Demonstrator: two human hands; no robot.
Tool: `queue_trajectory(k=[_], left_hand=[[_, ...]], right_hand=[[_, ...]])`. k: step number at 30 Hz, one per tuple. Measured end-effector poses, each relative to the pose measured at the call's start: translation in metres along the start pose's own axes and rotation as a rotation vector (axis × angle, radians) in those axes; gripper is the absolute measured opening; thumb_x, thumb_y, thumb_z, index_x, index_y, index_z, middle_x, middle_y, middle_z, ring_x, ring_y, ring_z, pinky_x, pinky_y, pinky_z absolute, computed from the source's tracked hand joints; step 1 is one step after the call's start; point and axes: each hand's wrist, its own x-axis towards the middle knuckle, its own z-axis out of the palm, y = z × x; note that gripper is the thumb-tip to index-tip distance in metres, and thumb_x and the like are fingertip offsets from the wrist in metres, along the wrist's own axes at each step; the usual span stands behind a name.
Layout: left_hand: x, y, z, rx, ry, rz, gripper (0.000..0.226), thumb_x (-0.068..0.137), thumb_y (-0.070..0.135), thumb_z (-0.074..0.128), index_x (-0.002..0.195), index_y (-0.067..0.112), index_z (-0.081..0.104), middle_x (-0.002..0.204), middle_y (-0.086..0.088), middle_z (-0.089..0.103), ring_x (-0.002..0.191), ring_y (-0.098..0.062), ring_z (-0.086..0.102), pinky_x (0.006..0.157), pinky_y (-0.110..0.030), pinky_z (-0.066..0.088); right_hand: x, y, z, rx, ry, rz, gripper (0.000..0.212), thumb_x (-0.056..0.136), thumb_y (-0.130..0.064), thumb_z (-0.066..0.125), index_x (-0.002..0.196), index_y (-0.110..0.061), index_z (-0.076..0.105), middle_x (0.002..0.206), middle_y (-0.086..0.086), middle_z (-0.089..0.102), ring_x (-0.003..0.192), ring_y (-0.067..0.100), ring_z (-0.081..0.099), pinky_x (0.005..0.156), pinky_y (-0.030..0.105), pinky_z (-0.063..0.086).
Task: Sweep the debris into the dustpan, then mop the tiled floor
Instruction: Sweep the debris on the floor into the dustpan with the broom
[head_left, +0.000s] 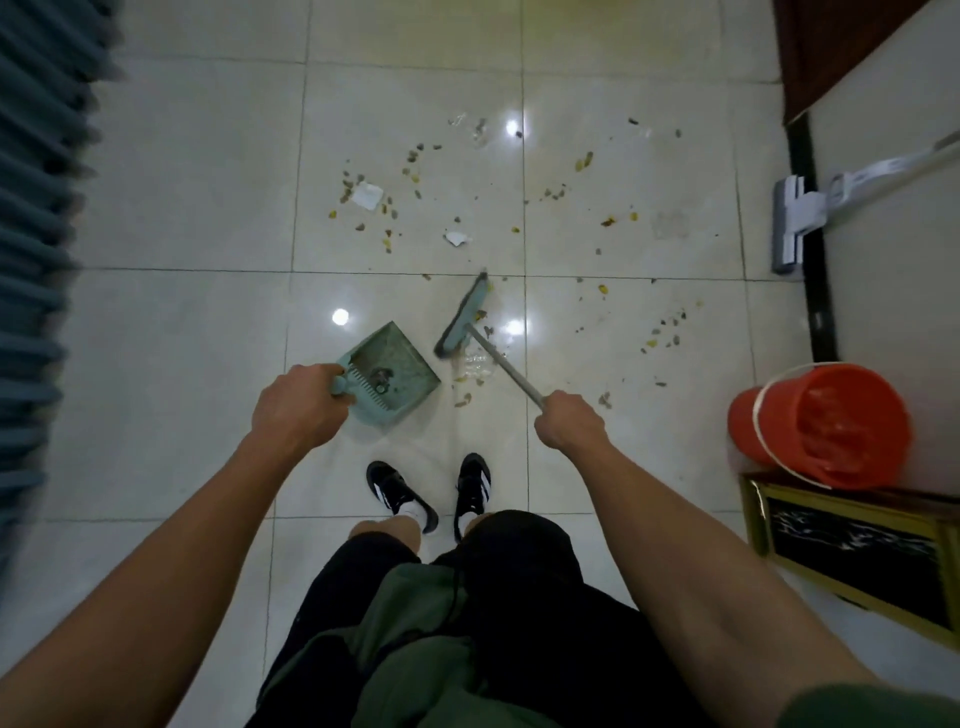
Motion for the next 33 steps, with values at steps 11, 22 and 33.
queue_trajectory(k=[11, 22, 33], left_hand=[[0.029, -0.034, -0.041, 0.006, 0.065, 0.029, 0.007, 0.093, 0.031, 0.062, 0.089, 0.030, 0.067, 0.071, 0.007, 0.062, 0.061, -0.016, 0.060, 0.060, -0.032, 0.057], [0.123, -0.200, -0.128, -0.015, 0.065, -0.105, 0.009, 0.091, 0.025, 0.057, 0.092, 0.024, 0.066, 0.075, 0.000, 0.063, 0.063, -0.022, 0.061, 0.057, -0.030, 0.050], [0.228, -0.297, -0.187, 0.060, 0.019, -0.016, 0.026, 0.092, 0.028, 0.058, 0.117, 0.023, 0.066, 0.096, -0.009, 0.069, 0.076, -0.031, 0.066, 0.070, -0.038, 0.059]], right_hand=[[0.007, -0.066, -0.016, -0.010, 0.073, -0.117, 0.040, 0.087, -0.016, 0.048, 0.126, -0.018, 0.058, 0.090, 0.001, 0.059, 0.073, 0.022, 0.058, 0.059, 0.029, 0.045], [0.069, -0.291, -0.045, -0.176, 0.093, -0.247, 0.039, 0.094, -0.013, 0.048, 0.132, -0.019, 0.050, 0.099, 0.006, 0.058, 0.080, 0.024, 0.058, 0.063, 0.033, 0.047], [0.142, -0.505, -0.051, -0.001, 0.031, -0.204, 0.032, 0.092, -0.015, 0.050, 0.122, -0.014, 0.059, 0.103, 0.008, 0.063, 0.079, 0.026, 0.057, 0.066, 0.032, 0.050]])
